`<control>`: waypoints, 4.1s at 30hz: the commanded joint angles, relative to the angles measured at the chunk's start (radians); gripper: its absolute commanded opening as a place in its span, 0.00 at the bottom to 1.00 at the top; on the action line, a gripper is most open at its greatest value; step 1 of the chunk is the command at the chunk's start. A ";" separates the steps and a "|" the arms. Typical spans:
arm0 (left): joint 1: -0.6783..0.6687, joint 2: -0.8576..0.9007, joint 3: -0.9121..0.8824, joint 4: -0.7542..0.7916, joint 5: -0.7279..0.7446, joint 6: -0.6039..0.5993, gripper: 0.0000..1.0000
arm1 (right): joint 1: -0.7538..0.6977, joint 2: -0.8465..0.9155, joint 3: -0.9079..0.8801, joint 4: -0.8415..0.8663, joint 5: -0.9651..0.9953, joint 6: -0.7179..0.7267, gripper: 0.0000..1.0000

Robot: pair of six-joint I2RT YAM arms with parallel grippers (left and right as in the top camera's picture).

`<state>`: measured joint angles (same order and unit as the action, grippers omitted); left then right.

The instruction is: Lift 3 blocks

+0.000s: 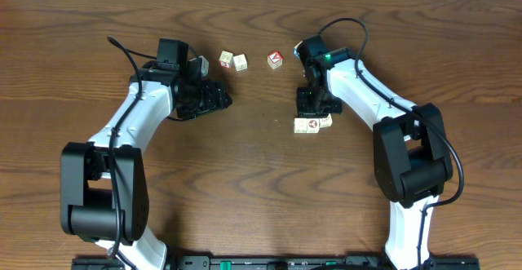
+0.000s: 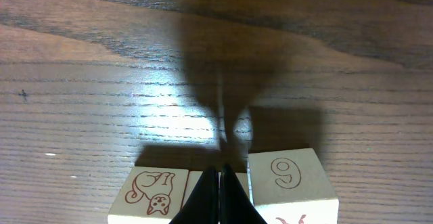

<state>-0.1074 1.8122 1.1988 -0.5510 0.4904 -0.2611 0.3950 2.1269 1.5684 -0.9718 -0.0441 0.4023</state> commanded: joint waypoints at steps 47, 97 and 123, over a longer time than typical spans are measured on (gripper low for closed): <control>0.000 -0.002 0.016 -0.009 -0.006 0.010 0.76 | -0.090 0.000 -0.023 0.066 0.009 -0.111 0.01; 0.000 -0.002 0.016 -0.009 -0.006 0.010 0.76 | -0.080 0.000 -0.024 0.006 -0.043 -0.076 0.01; 0.000 -0.002 0.016 -0.008 -0.006 0.010 0.76 | -0.079 0.000 -0.023 -0.016 -0.043 -0.059 0.01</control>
<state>-0.1074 1.8118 1.1988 -0.5545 0.4908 -0.2611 0.3054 2.1269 1.5494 -0.9855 -0.0788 0.3290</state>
